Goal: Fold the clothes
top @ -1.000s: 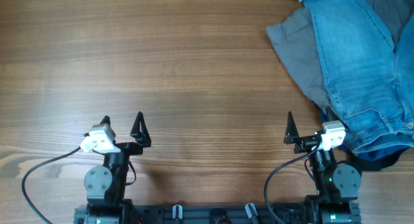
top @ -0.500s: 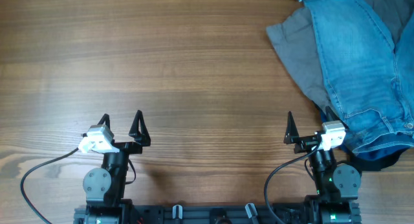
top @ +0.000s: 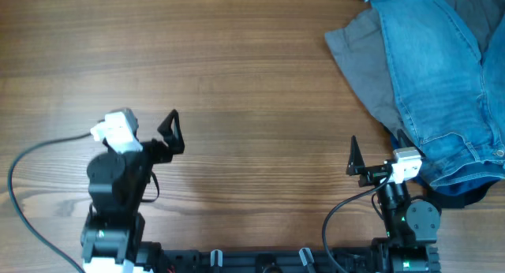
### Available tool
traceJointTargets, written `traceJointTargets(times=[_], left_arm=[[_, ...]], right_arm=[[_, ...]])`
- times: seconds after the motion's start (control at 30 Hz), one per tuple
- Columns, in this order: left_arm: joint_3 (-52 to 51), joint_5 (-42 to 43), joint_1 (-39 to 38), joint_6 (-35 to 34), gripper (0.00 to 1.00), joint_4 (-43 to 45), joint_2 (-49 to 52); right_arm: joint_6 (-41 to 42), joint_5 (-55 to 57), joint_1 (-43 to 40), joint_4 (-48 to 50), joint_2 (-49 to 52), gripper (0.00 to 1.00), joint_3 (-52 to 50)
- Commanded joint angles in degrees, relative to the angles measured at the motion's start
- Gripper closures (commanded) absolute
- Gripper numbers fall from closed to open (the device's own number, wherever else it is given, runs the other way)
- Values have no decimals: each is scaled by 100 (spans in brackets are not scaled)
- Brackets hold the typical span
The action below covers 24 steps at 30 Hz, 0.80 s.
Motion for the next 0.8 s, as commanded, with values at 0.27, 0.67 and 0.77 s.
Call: traceJointTargets(times=[0.27, 0.67, 0.77], left_arm=[[852, 120, 39, -9, 0, -422, 741], [1751, 133, 37, -7, 0, -1405, 1626], [1751, 136, 37, -11, 0, -1408, 1626]], right_arm=[[896, 579, 28, -570, 1045, 0, 1213], [-586, 664, -13, -2223, 7012, 0, 5399], [-289, 2361, -160, -2033, 7886, 5, 5399]])
